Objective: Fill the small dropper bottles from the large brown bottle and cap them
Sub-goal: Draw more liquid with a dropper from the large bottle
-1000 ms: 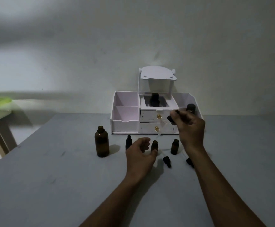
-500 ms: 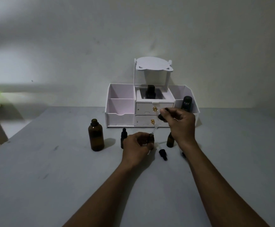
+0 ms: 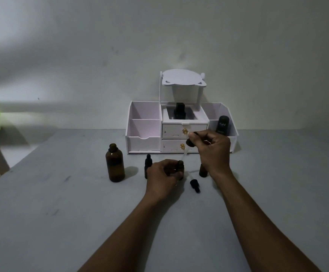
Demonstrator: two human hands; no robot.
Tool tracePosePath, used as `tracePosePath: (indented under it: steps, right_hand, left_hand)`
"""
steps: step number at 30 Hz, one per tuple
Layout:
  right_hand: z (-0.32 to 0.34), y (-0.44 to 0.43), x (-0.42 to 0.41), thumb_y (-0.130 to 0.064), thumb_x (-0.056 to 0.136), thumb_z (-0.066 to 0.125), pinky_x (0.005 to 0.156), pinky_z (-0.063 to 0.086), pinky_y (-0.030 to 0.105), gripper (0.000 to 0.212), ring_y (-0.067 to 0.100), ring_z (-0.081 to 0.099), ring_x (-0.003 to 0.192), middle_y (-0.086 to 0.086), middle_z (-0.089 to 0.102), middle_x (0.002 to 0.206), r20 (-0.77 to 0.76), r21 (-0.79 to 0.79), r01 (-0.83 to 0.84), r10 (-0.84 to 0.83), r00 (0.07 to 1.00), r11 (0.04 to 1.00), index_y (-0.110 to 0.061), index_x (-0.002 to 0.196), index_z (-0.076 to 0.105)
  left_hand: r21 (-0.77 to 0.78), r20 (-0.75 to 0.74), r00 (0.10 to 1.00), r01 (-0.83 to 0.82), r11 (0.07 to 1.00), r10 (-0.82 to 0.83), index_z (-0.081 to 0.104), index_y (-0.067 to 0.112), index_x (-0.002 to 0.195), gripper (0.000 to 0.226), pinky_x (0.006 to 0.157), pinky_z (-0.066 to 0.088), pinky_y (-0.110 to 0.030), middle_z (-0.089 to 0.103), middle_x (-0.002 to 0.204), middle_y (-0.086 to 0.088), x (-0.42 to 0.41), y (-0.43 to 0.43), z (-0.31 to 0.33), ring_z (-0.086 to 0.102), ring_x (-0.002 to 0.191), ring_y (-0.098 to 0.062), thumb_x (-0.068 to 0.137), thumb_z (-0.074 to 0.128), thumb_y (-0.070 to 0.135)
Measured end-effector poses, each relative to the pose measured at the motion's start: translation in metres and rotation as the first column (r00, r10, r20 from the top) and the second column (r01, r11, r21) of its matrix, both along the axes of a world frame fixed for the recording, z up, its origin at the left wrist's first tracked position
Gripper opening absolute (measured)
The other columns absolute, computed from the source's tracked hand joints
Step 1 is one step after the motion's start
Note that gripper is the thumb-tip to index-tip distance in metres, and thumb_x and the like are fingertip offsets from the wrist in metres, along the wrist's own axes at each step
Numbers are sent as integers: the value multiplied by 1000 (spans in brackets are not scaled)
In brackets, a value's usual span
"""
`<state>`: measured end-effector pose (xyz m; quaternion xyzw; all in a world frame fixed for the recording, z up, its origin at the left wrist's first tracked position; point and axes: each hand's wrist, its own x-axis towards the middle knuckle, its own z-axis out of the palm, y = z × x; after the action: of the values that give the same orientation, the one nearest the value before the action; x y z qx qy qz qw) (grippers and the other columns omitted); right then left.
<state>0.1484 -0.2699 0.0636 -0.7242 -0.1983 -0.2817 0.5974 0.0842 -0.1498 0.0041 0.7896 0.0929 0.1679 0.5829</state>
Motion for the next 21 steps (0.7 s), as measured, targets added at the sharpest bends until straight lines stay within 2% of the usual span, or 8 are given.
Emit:
tracePosePath:
  steps: [5, 7, 10, 12, 14, 18, 21]
  right_hand:
    - [0, 1, 0, -24, 85, 75, 69, 52, 7, 4, -1, 70, 75, -9, 73, 78, -13, 26, -10, 10, 1000, 1000, -20, 87, 75]
    - [0, 0, 0, -27, 85, 75, 69, 53, 9, 5, 0, 70, 77, -10, 74, 80, -26, 30, -8, 9, 1000, 1000, -23, 88, 74]
    - [3, 0, -3, -28, 85, 75, 68, 50, 5, 4, -7, 68, 79, -17, 70, 80, -25, 39, -9, 10, 1000, 999, -28, 88, 72]
    - [9, -1, -6, -26, 86, 74, 69, 52, 7, 8, -7, 68, 79, -21, 69, 79, -8, 65, -6, 6, 1000, 998, -32, 86, 69]
    - [16, -3, -8, -26, 86, 74, 71, 56, 12, 6, 0, 71, 80, -17, 71, 81, 1, 105, -8, 8, 1000, 994, -30, 89, 70]
    - [34, -3, -14, -21, 86, 75, 73, 58, 17, 7, 7, 73, 80, -11, 73, 82, 32, 209, -25, 19, 999, 978, -20, 93, 73]
    - [47, 8, -18, -20, 86, 75, 69, 59, 19, 7, 10, 73, 81, -9, 73, 83, 44, 251, -75, 66, 997, 965, -20, 93, 74]
  left_hand:
    - [-3, 0, 1000, -2, 1000, 2, 69, 20, 119, 34, 95, 48, -22, 69, 114, 8, 2, 1, 0, 61, 99, -2, 86, 73, 9]
    - [10, 3, 1000, -3, 1000, 3, 68, 20, 119, 35, 88, 47, -15, 69, 115, 8, 2, 0, 0, 61, 100, -3, 86, 73, 10]
    - [7, 3, 1000, -8, 1000, 8, 63, 20, 127, 43, 69, 42, -6, 67, 119, 4, 3, -2, -2, 60, 99, -4, 86, 74, 11]
    - [15, 1, 1000, -20, 1000, 20, 57, 24, 133, 55, 66, 42, -8, 64, 122, 2, 4, -2, -3, 60, 98, -6, 83, 76, 13]
    - [68, 25, 999, -21, 998, 19, 55, 26, 136, 59, 68, 43, -9, 61, 125, 3, 0, -1, 0, 58, 100, -6, 82, 78, 16]
    - [216, 240, 970, -88, 972, 34, 58, 29, 130, 51, 72, 52, -10, 64, 117, 9, -21, 11, 21, 63, 94, -1, 83, 77, 22]
    - [163, 452, 885, -205, 965, 112, 64, 22, 120, 37, 69, 54, -11, 69, 105, 8, -42, 35, 44, 66, 87, 1, 85, 75, 17]
